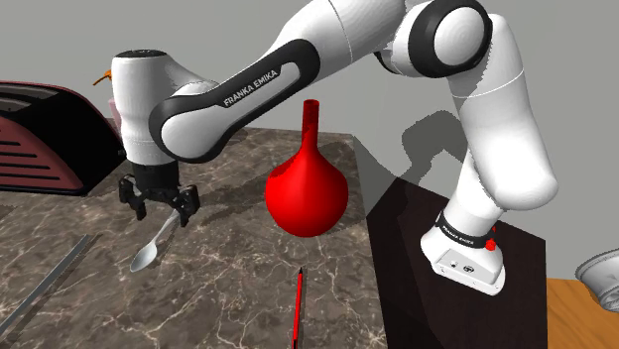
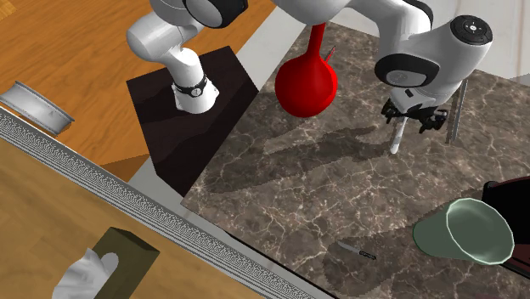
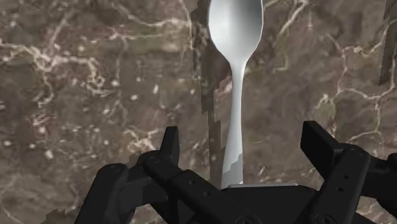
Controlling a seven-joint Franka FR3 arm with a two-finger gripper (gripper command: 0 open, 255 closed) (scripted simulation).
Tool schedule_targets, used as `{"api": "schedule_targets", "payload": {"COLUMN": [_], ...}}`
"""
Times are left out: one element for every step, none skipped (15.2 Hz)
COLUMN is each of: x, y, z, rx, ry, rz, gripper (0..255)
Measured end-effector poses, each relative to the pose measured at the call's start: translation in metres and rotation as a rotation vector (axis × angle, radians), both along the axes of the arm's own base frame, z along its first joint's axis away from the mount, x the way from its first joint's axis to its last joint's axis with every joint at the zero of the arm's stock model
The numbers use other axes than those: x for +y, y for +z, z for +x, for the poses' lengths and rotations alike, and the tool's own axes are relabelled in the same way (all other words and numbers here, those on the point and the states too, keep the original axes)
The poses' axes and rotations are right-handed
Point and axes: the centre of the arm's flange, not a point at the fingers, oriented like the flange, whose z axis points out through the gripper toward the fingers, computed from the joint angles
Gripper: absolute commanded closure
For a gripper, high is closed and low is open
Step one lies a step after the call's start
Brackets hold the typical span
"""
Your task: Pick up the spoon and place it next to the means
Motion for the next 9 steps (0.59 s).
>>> {"api": "schedule_targets", "payload": {"x": [-0.002, -0.003, -0.004, -0.005, -0.008, -0.008, -0.009, -0.01, -0.01], "y": [0.006, 0.015, 0.026, 0.038, 0.043, 0.047, 0.048, 0.048, 0.049], "z": [-0.001, -0.001, -0.001, -0.002, -0.003, -0.003, -0.003, -0.002, -0.002], "rx": [0.0, 0.0, -0.001, 0.0, -0.001, -0.001, -0.001, 0.0, 0.0], "ry": [0.0, 0.0, -0.001, -0.001, 0.0, 0.0, 0.0, 0.0, 0.0], "rz": [0.0, 0.0, 0.001, 0.001, 0.001, 0.001, 0.001, 0.0, 0.0], "gripper": [0, 0, 0, 0, 0, 0, 0, 0, 0]}}
